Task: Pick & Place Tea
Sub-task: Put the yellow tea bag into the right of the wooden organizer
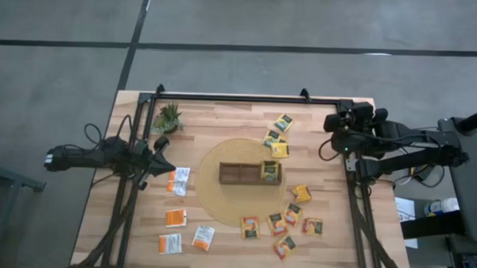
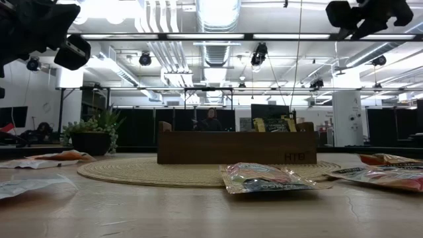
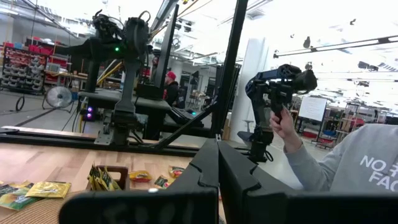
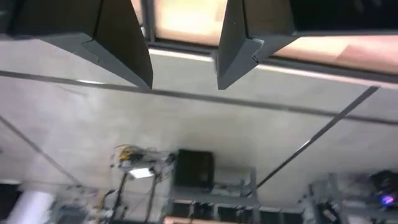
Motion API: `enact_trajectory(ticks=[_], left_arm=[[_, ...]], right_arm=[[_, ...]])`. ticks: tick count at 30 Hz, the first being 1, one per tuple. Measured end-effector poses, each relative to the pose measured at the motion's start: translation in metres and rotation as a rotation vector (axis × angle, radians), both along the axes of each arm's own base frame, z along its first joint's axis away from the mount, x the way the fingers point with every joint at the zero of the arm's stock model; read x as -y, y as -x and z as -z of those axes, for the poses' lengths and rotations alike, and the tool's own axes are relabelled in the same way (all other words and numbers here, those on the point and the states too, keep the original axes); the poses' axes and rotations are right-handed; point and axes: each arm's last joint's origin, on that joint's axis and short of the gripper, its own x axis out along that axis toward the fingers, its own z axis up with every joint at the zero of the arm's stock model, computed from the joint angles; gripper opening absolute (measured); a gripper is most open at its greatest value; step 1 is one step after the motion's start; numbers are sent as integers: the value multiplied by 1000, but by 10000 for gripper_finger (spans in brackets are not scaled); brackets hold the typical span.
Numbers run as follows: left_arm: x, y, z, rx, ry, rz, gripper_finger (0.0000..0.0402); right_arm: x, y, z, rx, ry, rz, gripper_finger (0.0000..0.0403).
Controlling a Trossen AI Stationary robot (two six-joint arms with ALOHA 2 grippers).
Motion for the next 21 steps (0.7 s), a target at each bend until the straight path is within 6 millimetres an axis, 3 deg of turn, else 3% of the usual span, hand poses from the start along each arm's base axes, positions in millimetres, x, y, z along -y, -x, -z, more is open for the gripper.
enact_trajectory(ticks=[10, 21], left_arm=[[0, 0, 0, 0, 0, 0, 0], [0, 0, 0, 0, 0, 0, 0]], right_arm=[[-3, -24, -10, 16, -66, -256, 178], [10, -32, -3, -4, -109, -302, 178]])
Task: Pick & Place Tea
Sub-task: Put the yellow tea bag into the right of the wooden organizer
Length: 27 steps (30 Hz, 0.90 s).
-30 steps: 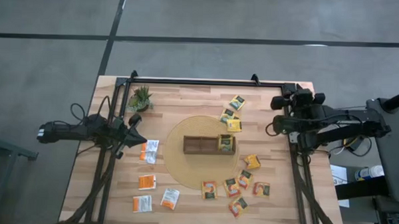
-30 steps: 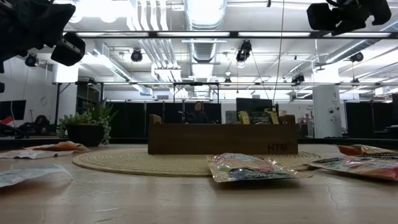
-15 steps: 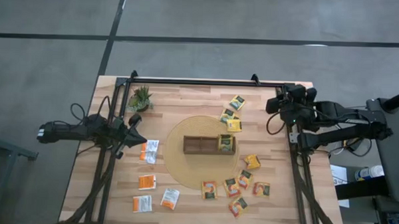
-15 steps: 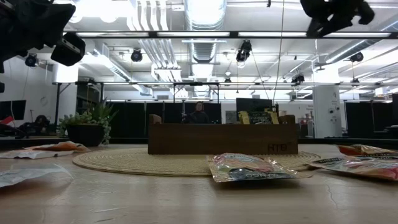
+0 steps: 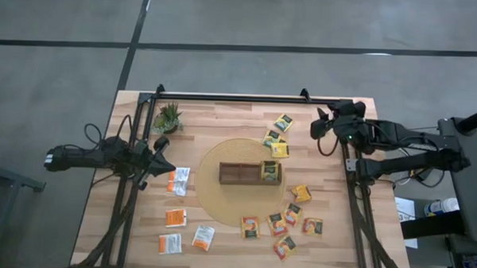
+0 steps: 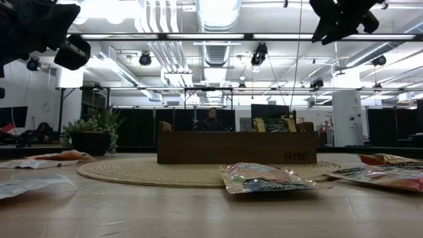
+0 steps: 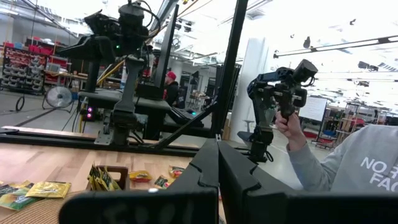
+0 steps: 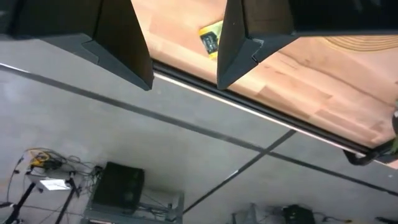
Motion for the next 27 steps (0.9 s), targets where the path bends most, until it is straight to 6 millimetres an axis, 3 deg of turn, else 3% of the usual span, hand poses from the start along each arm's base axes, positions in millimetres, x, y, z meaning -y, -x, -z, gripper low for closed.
enact_trajectory(ticks=[9, 15, 21, 27], left_arm=[[0, 0, 0, 0, 0, 0, 0], [0, 0, 0, 0, 0, -1, 0], [0, 0, 0, 0, 0, 0, 0], [0, 0, 0, 0, 0, 0, 0]], right_arm=[[32, -12, 20, 63, -96, -162, 178], [62, -14, 39, 126, -254, -276, 178], [85, -21, 64, 45, -374, -293, 178], [98, -38, 92, -40, -526, -471, 178]])
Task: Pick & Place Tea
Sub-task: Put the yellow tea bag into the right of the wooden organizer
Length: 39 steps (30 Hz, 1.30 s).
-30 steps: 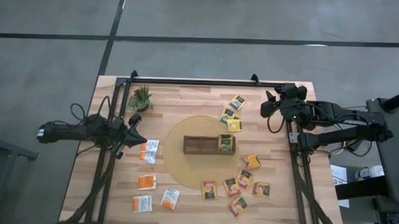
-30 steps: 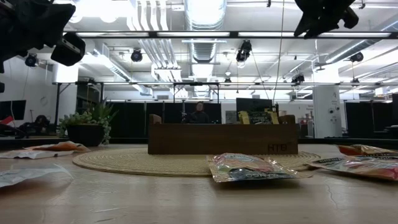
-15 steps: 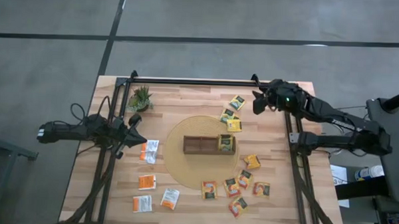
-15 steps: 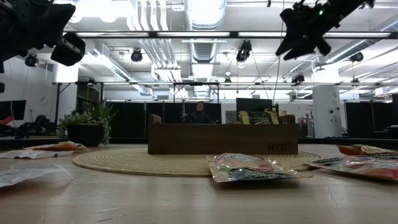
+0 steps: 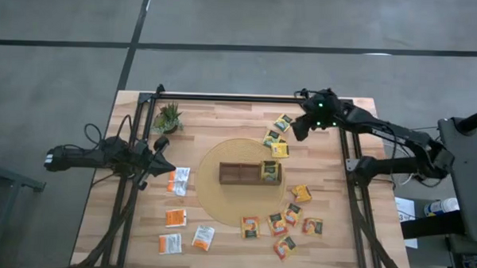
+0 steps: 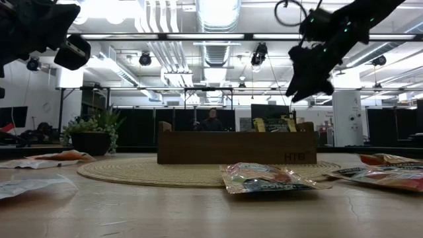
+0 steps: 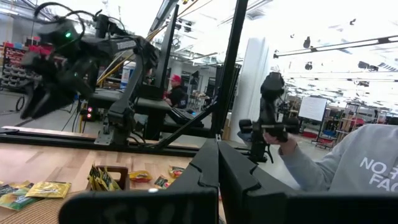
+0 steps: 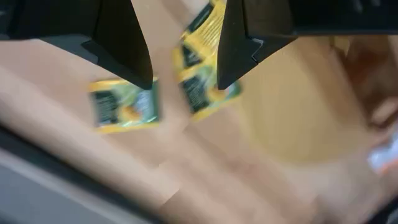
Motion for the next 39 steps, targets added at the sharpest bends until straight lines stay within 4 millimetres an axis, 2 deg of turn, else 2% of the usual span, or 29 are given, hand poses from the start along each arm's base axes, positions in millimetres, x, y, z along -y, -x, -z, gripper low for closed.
enact_trajectory(ticks=[4, 14, 17, 21, 30, 39], left_arm=[[0, 0, 0, 0, 0, 0, 0], [0, 0, 0, 0, 0, 0, 0], [0, 0, 0, 0, 0, 0, 0], [0, 0, 0, 0, 0, 0, 0], [0, 0, 0, 0, 0, 0, 0], [0, 0, 0, 0, 0, 0, 0]], right_arm=[[4, -9, 17, -54, -22, -123, 178], [8, -15, 41, -190, -34, -230, 178], [8, -15, 49, -240, -81, -232, 178], [8, -16, 59, -268, -190, -140, 178], [8, -18, 65, -289, -178, -230, 178], [-10, -27, 65, -298, -132, -438, 178]])
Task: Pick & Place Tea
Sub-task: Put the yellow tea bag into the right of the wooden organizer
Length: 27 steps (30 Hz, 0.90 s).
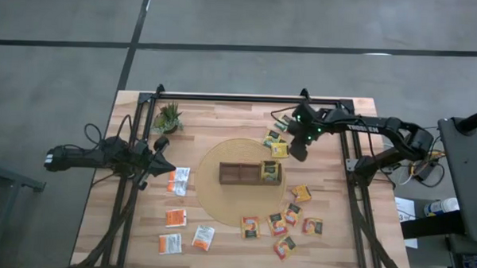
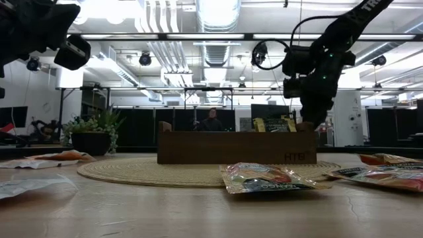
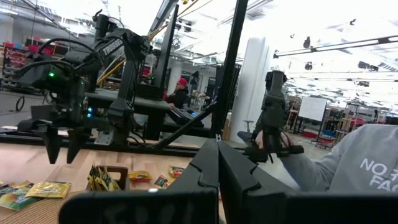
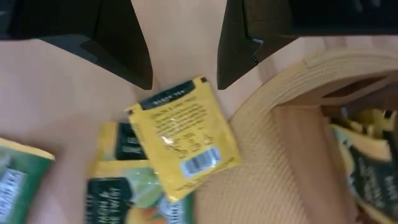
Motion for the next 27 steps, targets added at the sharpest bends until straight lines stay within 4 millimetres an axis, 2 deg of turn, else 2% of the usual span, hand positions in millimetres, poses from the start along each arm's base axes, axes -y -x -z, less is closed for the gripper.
enact_trajectory(ticks=[8, 13, 27], left_arm=[[0, 0, 0, 0, 0, 0, 0], [0, 0, 0, 0, 0, 0, 0], [0, 0, 0, 0, 0, 0, 0]], right_arm=[[-15, -10, 2, -4, 63, -158, 178], [-15, -15, 10, -77, 154, -131, 178], [-7, -33, 57, -160, 127, -179, 178]])
